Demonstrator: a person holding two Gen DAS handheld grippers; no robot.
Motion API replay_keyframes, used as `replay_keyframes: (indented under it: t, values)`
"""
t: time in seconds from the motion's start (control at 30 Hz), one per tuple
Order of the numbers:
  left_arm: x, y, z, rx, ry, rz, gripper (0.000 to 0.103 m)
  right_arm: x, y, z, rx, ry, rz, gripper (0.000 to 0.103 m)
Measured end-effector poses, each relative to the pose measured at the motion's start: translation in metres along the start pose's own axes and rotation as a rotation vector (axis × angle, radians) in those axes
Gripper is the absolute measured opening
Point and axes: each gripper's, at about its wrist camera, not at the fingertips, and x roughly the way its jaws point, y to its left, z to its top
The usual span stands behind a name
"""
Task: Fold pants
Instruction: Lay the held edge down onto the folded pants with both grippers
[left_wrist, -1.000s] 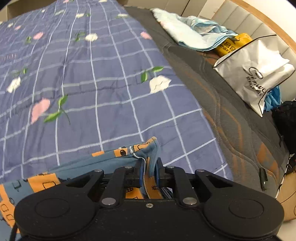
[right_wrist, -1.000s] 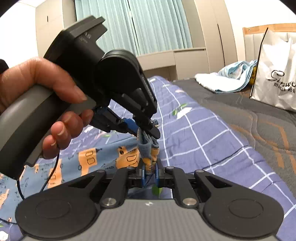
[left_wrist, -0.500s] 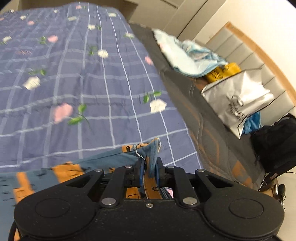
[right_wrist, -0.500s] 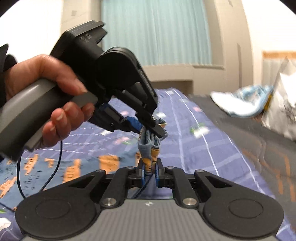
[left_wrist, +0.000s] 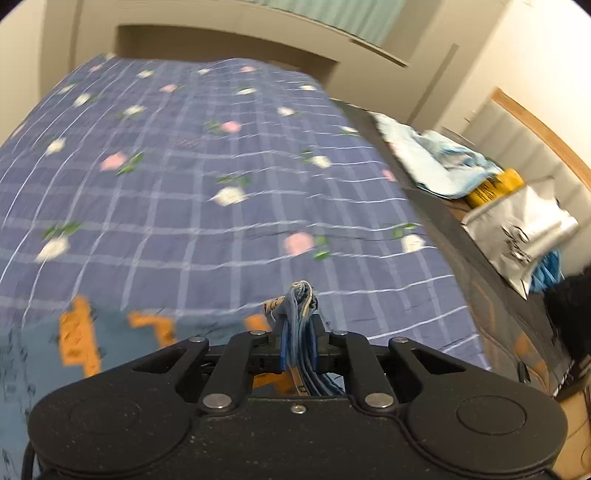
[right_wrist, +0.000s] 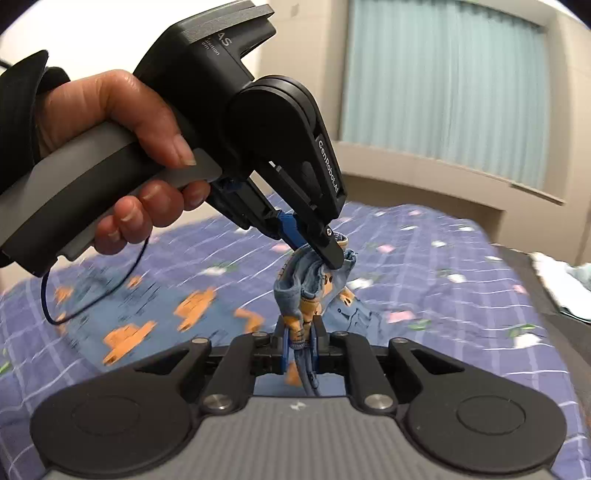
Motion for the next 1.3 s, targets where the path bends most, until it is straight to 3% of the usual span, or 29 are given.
replay_keyframes:
  t: [0.23,0.47,0.53,0.6,0.73,0.77,0.97,1.1,1.2,1.3]
  values:
    - [0.019,0.068,-0.038,-0.091,-0.004,0.057,0.012,0.05,0.038,-0.02,-0.016,0.15,0.098,0.013]
    - [0.042,0.098,-0.063,-0.144,0.014,0.054,0.012,0.076,0.042,-0.046,0.033,0.246,0.13,0.015]
    - [0.041,0.1,-0.068,-0.152,0.0,0.04,0.024,0.076,0.042,-0.05,0.048,0.244,0.129,0.016]
    - [0.038,0.1,-0.073,-0.15,-0.013,0.037,0.044,0.074,0.04,-0.052,0.064,0.235,0.13,0.017]
    - [0.039,0.103,-0.079,-0.171,0.014,0.035,0.068,0.072,0.038,-0.054,0.069,0.236,0.133,0.021]
    - [0.04,0.104,-0.081,-0.182,0.026,0.039,0.069,0.072,0.038,-0.054,0.068,0.236,0.131,0.021]
    - [0.052,0.108,-0.087,-0.225,0.061,0.055,0.066,0.072,0.04,-0.054,0.06,0.233,0.126,0.022]
    - [0.054,0.109,-0.084,-0.267,0.055,0.032,0.051,0.074,0.039,-0.056,0.062,0.233,0.128,0.022]
    - [0.056,0.109,-0.083,-0.282,0.043,0.034,0.047,0.075,0.038,-0.056,0.067,0.231,0.129,0.022]
    - [0.06,0.11,-0.081,-0.29,0.043,0.056,0.032,0.075,0.038,-0.057,0.068,0.229,0.13,0.023]
